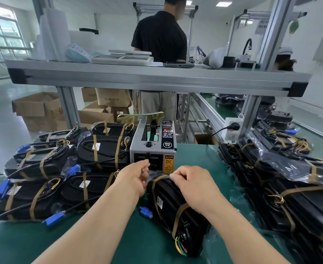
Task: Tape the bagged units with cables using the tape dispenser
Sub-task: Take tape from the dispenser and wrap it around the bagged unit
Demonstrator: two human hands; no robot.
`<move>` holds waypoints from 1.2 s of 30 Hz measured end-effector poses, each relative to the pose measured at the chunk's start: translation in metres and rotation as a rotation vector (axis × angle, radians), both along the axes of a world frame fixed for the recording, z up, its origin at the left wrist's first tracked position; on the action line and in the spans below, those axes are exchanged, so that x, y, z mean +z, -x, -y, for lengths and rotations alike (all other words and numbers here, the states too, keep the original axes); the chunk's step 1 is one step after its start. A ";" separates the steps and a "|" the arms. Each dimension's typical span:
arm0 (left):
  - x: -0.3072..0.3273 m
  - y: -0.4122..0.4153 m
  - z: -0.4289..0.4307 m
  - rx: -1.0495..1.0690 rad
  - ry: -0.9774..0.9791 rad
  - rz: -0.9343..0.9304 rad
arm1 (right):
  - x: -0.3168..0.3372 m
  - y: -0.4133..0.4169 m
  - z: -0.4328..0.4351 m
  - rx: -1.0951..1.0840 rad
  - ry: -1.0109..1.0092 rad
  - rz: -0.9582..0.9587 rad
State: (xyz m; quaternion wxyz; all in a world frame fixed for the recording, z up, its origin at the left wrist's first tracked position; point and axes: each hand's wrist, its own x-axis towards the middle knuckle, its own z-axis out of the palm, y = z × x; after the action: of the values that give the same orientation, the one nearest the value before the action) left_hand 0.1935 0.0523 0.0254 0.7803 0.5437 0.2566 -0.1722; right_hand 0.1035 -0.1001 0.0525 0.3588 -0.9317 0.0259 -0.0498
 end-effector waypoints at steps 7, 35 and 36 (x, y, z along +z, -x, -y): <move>-0.005 0.001 0.010 0.242 0.043 0.063 | 0.000 0.001 -0.003 -0.005 0.005 0.021; 0.008 0.073 0.003 -0.184 -0.494 0.562 | -0.007 -0.010 -0.007 -0.037 -0.067 -0.021; 0.007 0.072 0.004 -0.180 -0.518 0.563 | -0.007 -0.009 -0.006 -0.037 -0.066 -0.019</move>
State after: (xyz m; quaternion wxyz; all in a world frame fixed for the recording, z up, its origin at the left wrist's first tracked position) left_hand 0.1216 0.0486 0.0322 0.6391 0.7688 0.0187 -0.0137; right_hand 0.1128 -0.0936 0.0450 0.3882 -0.9191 0.0485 -0.0466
